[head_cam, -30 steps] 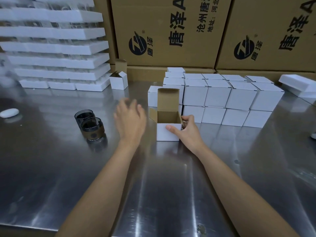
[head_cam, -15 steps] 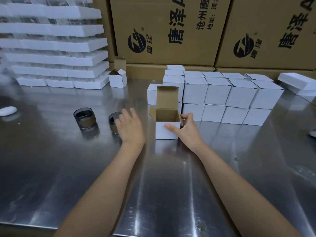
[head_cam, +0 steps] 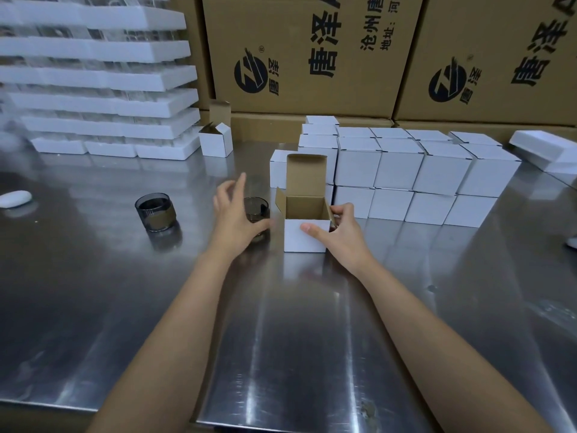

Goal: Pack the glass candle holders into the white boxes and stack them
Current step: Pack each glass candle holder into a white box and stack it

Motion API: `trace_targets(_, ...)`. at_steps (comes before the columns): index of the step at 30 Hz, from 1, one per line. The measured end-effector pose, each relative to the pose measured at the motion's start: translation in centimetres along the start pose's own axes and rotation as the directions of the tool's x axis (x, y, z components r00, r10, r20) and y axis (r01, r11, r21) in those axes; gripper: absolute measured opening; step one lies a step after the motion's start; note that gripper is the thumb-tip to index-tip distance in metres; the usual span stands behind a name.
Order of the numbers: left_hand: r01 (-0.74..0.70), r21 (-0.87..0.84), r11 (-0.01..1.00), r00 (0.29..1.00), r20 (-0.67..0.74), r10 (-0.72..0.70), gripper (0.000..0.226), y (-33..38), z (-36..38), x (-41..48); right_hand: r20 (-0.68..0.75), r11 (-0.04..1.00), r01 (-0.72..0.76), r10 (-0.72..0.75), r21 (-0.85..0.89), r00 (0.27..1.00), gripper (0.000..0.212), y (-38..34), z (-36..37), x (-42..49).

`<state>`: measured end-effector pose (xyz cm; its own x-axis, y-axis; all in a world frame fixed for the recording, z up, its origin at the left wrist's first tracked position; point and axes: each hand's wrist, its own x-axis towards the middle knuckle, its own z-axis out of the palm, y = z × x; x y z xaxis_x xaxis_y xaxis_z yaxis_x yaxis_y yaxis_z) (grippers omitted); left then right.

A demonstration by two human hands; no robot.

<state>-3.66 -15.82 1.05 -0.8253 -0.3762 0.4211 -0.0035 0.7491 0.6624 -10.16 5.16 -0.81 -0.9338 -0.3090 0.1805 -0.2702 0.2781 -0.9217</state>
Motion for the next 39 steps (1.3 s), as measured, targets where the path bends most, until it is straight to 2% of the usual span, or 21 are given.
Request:
trace_targets(2, 0.17, -0.125, 0.978, 0.974, 0.175, -0.147, 0.123, -1.1, -0.1, -0.1, -0.002, 1.0, 0.001, -0.001, -0.011, 1.0, 0.069, -0.1, 0.0, 0.0)
trace_targets(4, 0.21, -0.168, 0.963, 0.943, 0.296, -0.154, 0.127, -1.7, -0.1, -0.3, -0.002, 1.0, 0.001, -0.001, -0.018, 1.0, 0.07, 0.0, 0.0, 0.0)
trace_targets(5, 0.21, -0.193, 0.959, 0.941, 0.308, -0.144, 0.124, -1.9, 0.0, -0.3, -0.001, 1.0, 0.0, 0.0, -0.02, 1.0, 0.069, 0.0, 0.0, 0.0)
trace_targets(11, 0.199, -0.312, 0.929, 0.972, 0.183, -0.147, 0.096, -1.9, -0.3, 0.0, 0.003, 1.0, -0.006, 0.006, -0.026, 1.0, 0.069, -0.1, -0.1, -0.2)
trace_targets(15, 0.225, -0.475, 0.851, 0.971, 0.034, -0.238, 0.049, -0.1, -0.6, 0.1, -0.005, 0.998, 0.024, -0.024, -0.054, 1.0, 0.068, -0.1, 0.1, -0.2)
trace_targets(17, 0.169, -0.517, 0.839, 0.976, -0.033, -0.217, 0.036, 1.2, -0.6, 0.0, 0.016, 0.997, 0.048, -0.047, -0.068, 0.999, 0.068, -0.1, 0.2, -0.3)
trace_targets(20, 0.009, -0.525, 0.851, 0.988, -0.125, -0.088, 0.032, 3.2, -0.6, -0.9, 0.041, 0.994, 0.072, -0.069, -0.079, 0.997, 0.074, 0.0, 0.4, -0.4)
trace_targets(24, -0.154, -0.475, 0.866, 0.985, -0.138, 0.1, 0.035, 5.5, -0.1, -1.7, 0.035, 0.992, 0.095, -0.093, -0.078, 0.995, 0.082, -0.1, 0.7, -0.4)
trace_targets(28, -0.282, -0.225, 0.933, 0.959, -0.08, 0.271, 0.029, 5.8, 1.0, -1.8, 0.036, 0.989, 0.108, -0.105, -0.097, 0.994, 0.084, -0.2, 0.9, -0.4)
trace_targets(34, -0.312, 0.012, 0.95, 0.95, 0.036, 0.312, 0.031, 3.9, 1.5, -1.2, 0.034, 0.993, 0.102, -0.1, -0.067, 0.994, 0.078, -0.3, 0.9, -0.6)
trace_targets(36, -0.307, 0.058, 0.95, 0.952, 0.036, 0.305, 0.038, 4.0, 1.5, -1.2, 0.028, 0.993, 0.102, -0.1, -0.061, 0.995, 0.076, -0.4, 0.9, -0.7)
trace_targets(39, -0.304, 0.072, 0.95, 0.953, 0.014, 0.304, 0.037, 4.3, 1.5, -1.2, 0.018, 0.995, 0.089, -0.088, -0.051, 0.996, 0.08, -0.5, 1.0, -0.7)
